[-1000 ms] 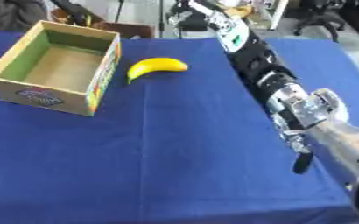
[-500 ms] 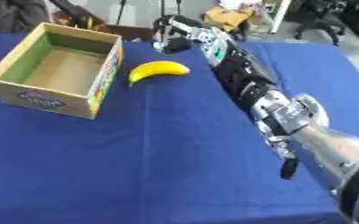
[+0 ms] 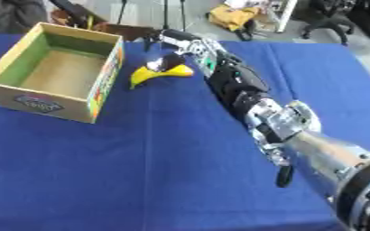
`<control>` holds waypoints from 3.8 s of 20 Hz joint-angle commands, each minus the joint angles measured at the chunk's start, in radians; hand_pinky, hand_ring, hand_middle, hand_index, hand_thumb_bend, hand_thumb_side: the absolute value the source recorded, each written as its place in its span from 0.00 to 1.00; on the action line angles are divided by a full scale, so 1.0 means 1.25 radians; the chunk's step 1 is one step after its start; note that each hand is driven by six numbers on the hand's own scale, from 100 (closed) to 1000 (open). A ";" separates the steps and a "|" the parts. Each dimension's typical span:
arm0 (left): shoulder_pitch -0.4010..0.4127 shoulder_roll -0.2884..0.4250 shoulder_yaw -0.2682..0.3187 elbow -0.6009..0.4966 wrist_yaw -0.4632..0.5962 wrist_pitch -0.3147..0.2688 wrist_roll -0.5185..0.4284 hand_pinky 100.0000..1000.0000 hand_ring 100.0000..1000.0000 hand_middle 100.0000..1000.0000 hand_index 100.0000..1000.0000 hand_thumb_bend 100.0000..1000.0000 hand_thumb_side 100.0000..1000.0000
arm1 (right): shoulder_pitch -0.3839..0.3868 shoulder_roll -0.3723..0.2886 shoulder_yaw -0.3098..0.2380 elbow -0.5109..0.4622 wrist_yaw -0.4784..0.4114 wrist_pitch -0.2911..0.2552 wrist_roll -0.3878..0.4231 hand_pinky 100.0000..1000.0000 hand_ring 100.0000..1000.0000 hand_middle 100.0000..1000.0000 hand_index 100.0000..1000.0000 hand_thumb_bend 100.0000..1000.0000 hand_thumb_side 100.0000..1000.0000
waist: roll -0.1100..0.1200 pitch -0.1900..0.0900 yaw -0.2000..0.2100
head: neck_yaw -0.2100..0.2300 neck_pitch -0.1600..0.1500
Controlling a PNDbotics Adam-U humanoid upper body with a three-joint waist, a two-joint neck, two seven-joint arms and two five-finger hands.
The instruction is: Pick up objects on the table and place them in the box.
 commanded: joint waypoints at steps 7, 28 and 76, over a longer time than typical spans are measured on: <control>-0.011 0.004 -0.001 -0.019 0.002 -0.001 -0.001 0.54 0.50 0.45 0.54 0.33 0.87 | -0.001 -0.017 0.001 0.010 0.059 -0.006 -0.007 0.79 0.95 0.86 0.79 0.28 0.36 | 0.008 -0.008 -0.006 | -0.002 -0.013; -0.009 0.006 0.000 -0.020 0.000 -0.001 -0.001 0.54 0.50 0.45 0.54 0.33 0.87 | 0.025 -0.037 0.006 0.000 0.062 -0.019 -0.035 0.37 0.65 0.67 0.66 0.17 0.26 | 0.014 0.002 -0.006 | -0.002 -0.019; -0.011 0.002 -0.003 -0.018 0.001 -0.006 -0.010 0.54 0.50 0.45 0.55 0.37 0.85 | -0.085 0.016 0.072 -0.269 -0.052 -0.092 -0.044 0.09 0.41 0.52 0.59 0.16 0.13 | -0.029 -0.065 0.063 | -0.022 -0.033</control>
